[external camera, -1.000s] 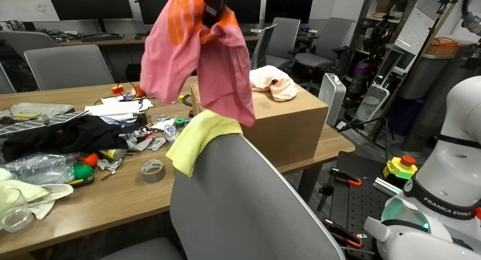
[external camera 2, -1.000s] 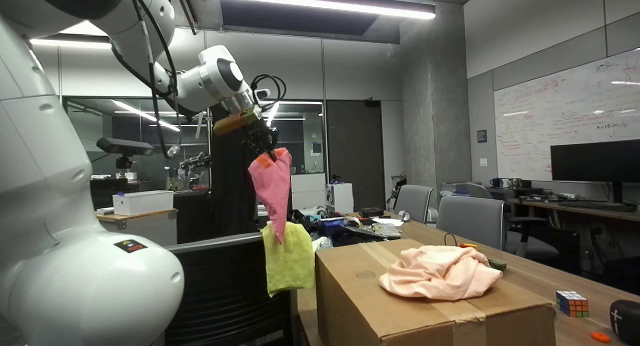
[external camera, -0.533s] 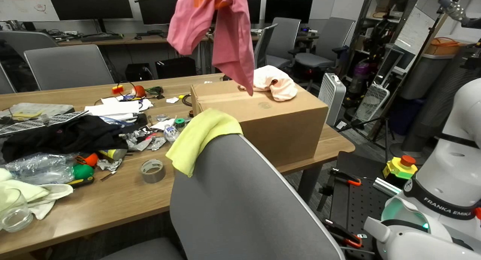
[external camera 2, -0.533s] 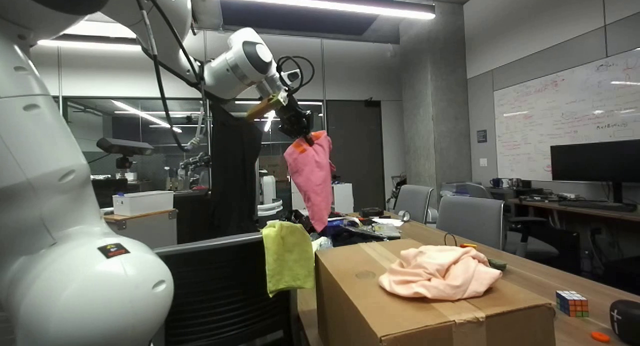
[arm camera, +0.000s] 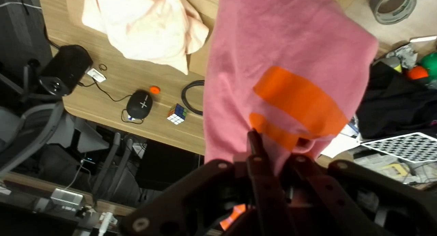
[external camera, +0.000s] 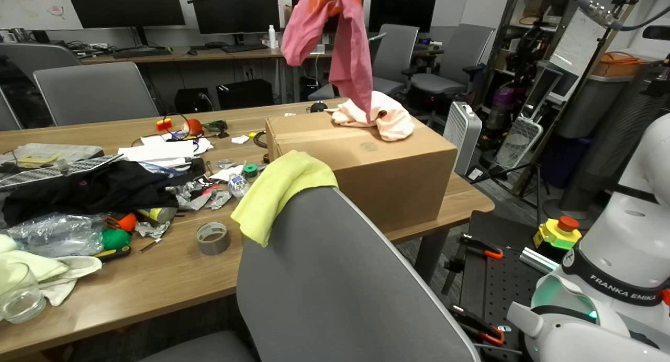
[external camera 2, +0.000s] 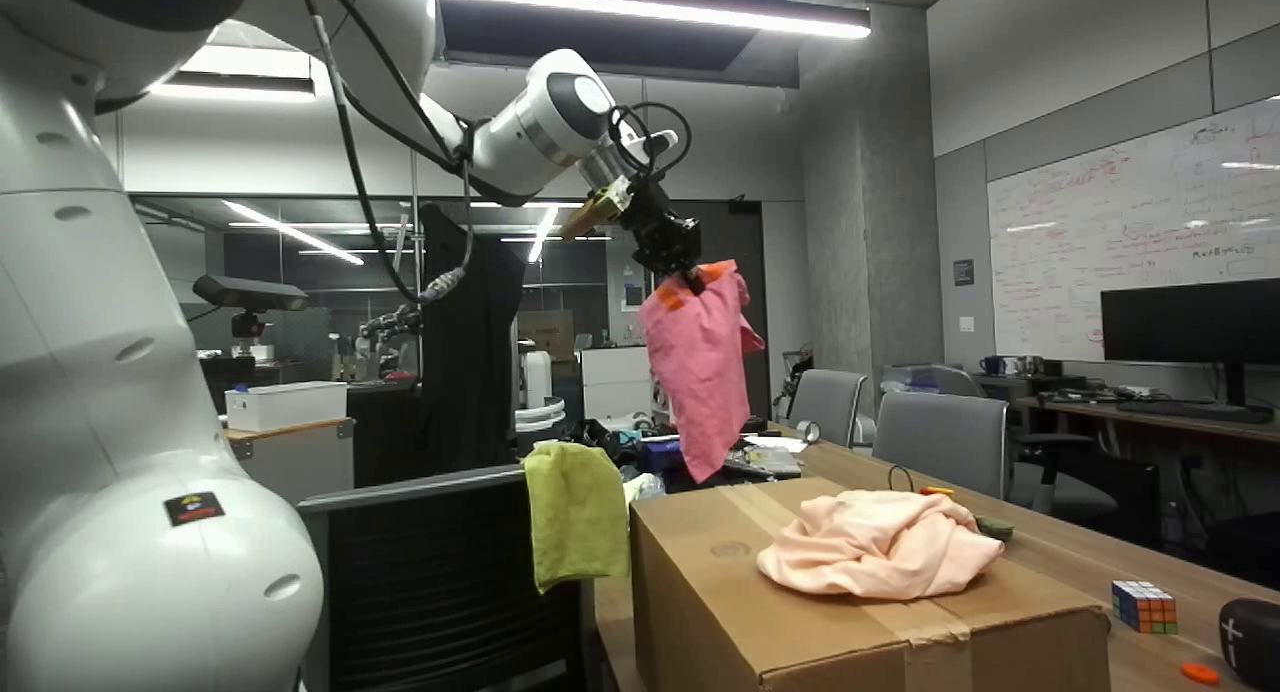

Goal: Put the clothes on the box

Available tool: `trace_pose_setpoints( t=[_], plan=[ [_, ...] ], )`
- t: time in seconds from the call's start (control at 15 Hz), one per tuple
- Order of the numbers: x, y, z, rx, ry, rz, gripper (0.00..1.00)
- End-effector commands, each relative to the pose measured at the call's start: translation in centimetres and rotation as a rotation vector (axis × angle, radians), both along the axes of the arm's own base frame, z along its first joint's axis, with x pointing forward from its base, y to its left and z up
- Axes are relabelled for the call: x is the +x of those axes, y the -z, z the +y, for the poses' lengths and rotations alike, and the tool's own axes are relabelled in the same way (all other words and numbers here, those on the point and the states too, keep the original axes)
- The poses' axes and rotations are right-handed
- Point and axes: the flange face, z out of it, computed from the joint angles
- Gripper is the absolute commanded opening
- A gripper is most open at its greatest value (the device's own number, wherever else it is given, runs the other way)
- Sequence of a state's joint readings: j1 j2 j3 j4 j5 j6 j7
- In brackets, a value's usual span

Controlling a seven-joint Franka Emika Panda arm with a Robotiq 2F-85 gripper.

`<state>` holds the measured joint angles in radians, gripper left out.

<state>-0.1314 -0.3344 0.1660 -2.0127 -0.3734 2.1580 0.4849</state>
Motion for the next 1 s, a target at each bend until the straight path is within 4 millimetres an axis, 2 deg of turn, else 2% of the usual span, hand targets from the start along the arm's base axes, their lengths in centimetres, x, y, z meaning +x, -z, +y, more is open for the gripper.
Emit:
trace_pose_setpoints(
  t=[0.0,0.33,0.47,0.6,0.93],
  plan=[
    [1.1,-0.7,-1.3,0.011,0.085,-0.018,0.36],
    [1.0,0.4,-0.7,-0.004,0.094,-0.024,0.72],
    [0.8,1.1,0.3,-0.034,0.075,-0.008,0.88],
    [0.5,2.1,2.0,-0.076,0.032,0.044,0.99],
    [-1.9,5.5,9.5,-0.058,-0.229,0.228,1.0]
  ],
)
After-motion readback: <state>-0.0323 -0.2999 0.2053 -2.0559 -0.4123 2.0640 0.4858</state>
